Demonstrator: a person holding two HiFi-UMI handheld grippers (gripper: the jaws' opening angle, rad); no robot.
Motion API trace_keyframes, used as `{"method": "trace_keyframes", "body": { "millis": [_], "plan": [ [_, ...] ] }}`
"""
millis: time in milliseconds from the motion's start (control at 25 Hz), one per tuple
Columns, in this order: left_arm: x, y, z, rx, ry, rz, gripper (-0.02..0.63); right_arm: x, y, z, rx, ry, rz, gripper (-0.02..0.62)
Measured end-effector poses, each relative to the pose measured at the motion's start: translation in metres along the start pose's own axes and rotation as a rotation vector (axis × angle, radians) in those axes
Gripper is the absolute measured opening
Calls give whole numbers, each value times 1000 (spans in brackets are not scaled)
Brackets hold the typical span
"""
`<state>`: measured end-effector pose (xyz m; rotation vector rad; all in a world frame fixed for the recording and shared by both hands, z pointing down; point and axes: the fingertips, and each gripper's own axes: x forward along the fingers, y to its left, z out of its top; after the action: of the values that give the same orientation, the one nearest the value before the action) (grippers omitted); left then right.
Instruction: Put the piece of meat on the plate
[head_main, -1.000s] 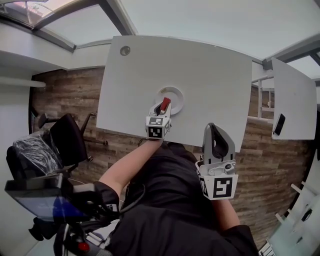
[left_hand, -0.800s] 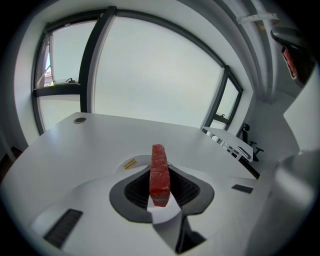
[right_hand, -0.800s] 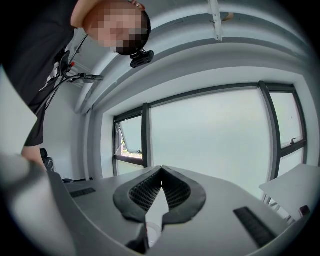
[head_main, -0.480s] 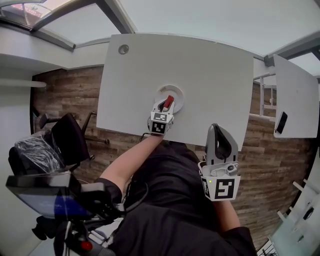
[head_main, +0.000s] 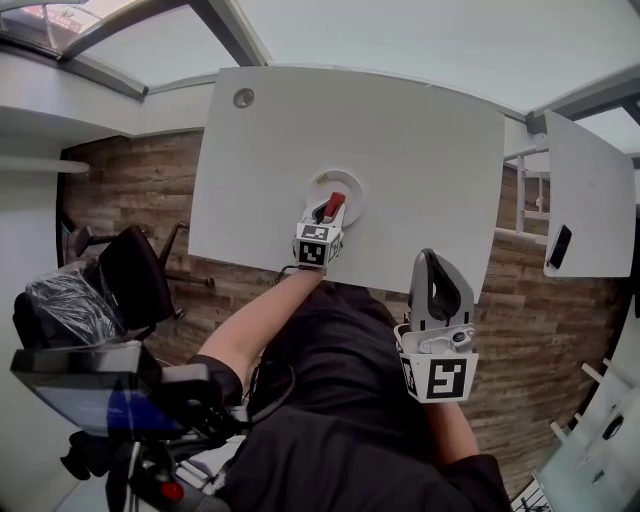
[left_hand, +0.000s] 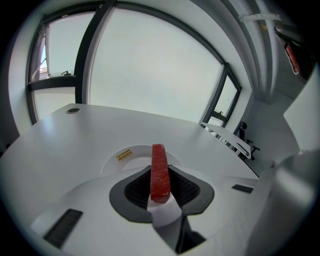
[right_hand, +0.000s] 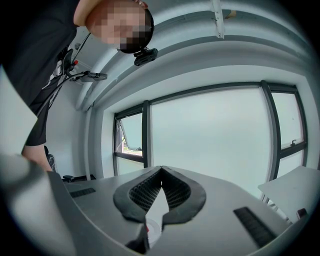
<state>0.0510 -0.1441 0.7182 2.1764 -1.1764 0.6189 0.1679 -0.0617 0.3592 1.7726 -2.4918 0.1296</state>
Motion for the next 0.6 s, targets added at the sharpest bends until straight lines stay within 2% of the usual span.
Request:
{"method": "trace_keyframes", "body": {
  "millis": [200,400,600],
  "plan": [
    [8,3,-5,-11,13,9,97,1,-5,-4,1,5,-7,6],
    [7,2,4,39,8,6,97,-1,-2,-3,-2,7,-4,6],
    [6,8,7,54,3,14,97,-2,-1,-3,-3,8,-10,6]
  ]
}}
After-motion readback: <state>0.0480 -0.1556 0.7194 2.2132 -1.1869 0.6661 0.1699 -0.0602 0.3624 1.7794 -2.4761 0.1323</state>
